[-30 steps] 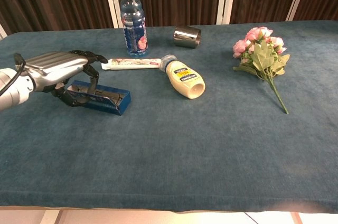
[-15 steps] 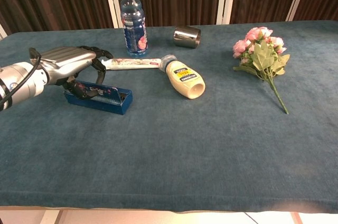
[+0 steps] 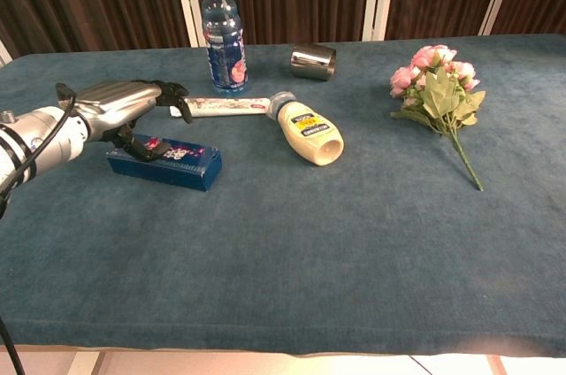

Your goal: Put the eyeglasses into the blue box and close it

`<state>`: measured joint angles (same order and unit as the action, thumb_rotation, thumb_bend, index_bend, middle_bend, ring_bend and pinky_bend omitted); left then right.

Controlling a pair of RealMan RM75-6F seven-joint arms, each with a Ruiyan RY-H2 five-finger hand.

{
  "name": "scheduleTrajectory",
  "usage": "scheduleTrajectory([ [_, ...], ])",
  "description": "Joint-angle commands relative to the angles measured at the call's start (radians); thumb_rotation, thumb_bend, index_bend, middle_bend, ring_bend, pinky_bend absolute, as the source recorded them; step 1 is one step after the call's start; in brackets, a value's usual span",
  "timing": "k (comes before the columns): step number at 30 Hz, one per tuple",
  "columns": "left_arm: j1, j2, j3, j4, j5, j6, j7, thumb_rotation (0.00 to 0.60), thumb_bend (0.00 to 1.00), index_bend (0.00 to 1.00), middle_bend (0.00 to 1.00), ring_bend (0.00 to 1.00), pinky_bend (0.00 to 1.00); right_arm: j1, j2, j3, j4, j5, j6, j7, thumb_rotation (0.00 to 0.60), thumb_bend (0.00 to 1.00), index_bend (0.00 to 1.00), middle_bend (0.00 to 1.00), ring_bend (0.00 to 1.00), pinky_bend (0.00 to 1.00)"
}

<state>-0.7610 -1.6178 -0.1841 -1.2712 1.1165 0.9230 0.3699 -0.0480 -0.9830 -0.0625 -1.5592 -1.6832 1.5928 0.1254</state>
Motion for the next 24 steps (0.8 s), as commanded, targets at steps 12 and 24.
scheduleTrajectory([
  [12, 0.008, 0.032, 0.019, -0.015, 0.104, 0.04, -0.093, 0.6, 0.44, 0.12, 0.0, 0.0, 0.05, -0.002, 0.001, 0.0, 0.001, 0.001, 0.002, 0.004, 0.6, 0.18, 0.0, 0.0, 0.0, 0.0],
  [24, -0.033, 0.098, 0.078, -0.109, -0.119, -0.074, 0.223, 0.6, 0.46, 0.11, 0.0, 0.0, 0.0, -0.004, 0.002, -0.003, 0.001, -0.007, 0.009, 0.007, 0.6, 0.18, 0.0, 0.0, 0.0, 0.0],
])
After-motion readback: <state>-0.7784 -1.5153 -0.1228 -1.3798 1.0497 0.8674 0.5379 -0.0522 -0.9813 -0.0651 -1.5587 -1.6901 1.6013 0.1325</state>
